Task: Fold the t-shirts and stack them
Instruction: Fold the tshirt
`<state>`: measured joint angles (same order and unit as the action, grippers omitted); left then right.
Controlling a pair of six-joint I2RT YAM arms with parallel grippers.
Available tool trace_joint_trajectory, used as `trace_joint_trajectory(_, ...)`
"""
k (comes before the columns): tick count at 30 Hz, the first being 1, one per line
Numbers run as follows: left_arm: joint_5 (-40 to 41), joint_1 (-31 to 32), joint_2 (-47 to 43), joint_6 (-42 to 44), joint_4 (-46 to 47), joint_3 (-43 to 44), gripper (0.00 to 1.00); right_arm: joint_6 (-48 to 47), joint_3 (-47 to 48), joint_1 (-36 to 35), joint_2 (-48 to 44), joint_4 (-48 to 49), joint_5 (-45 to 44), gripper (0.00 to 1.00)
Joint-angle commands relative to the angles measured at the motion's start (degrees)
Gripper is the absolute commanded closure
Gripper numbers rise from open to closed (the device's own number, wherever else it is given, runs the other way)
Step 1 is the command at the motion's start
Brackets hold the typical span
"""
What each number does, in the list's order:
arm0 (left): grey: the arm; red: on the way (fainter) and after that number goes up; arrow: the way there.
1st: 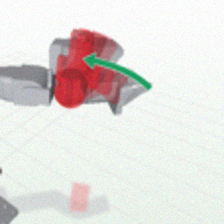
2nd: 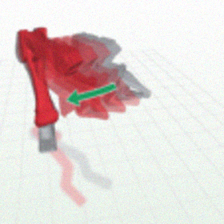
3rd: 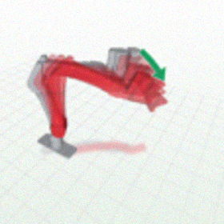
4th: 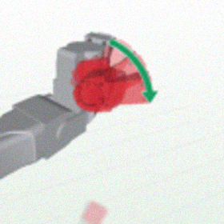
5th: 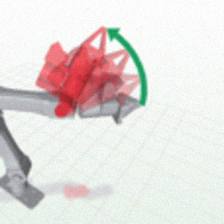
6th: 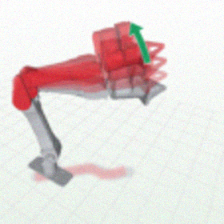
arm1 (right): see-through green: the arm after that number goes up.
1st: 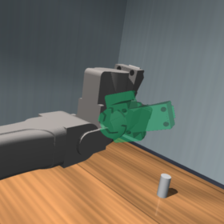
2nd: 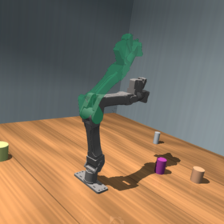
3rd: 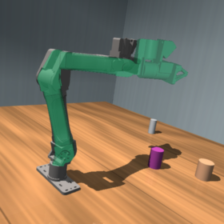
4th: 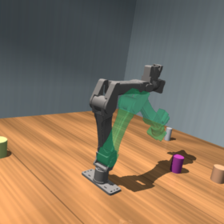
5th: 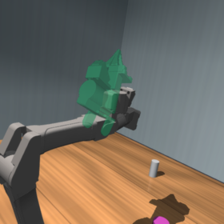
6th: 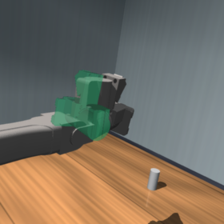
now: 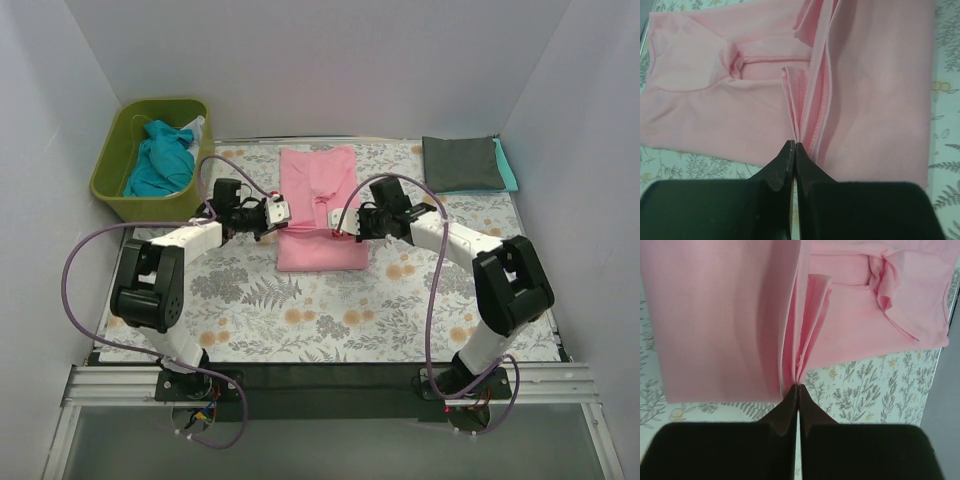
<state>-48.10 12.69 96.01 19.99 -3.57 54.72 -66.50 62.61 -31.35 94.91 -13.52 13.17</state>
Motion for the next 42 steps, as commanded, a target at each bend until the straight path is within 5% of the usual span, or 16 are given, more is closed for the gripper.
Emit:
trace_joint_trajectory(1,-2.61,-1.08,3.3,2.51,1.99,5.21,1.0,-4.07,6.46,1.73,4.03,2.01,2.47,0.99)
trace_joint_trajectory(17,-2.36,-3.55,20.27,4.54,5.16,19.81,1.0,-6.1,25.01,5.51,22.94,2.79,2.83,0.99)
trace_joint_trajectory(19,-1.31,-3.55,20.89,2.61,6.46,20.43,0.9,-4.27,25.89,5.51,24.0,3.41,1.08,0.82)
trace_joint_trajectory(20,-0.86,-3.63,20.97,1.12,8.82,20.86,0.77,-3.47,26.77,5.51,24.09,3.67,0.37,0.6)
trace_joint_trajectory(21,-0.25,-3.64,20.98,-2.37,10.06,21.22,0.71,-2.77,27.12,5.6,23.74,3.94,-1.03,0.51)
trace_joint_trajectory(24,1.25,-4.16,20.54,-9.84,12.53,23.84,0.55,0.31,28.71,5.95,21.47,4.55,-2.79,0.44)
trace_joint_trajectory(33,3.89,-6.18,10.71,-27.1,9.05,20.53,0.51,15.05,28.62,6.57,14.16,-1.04,-2.37,0.47)
trace_joint_trajectory(42,-0.42,-5.22,2.61,-46.24,5.24,8.13,0.62,32.83,29.33,6.57,15.73,-14.51,15.1,0.75)
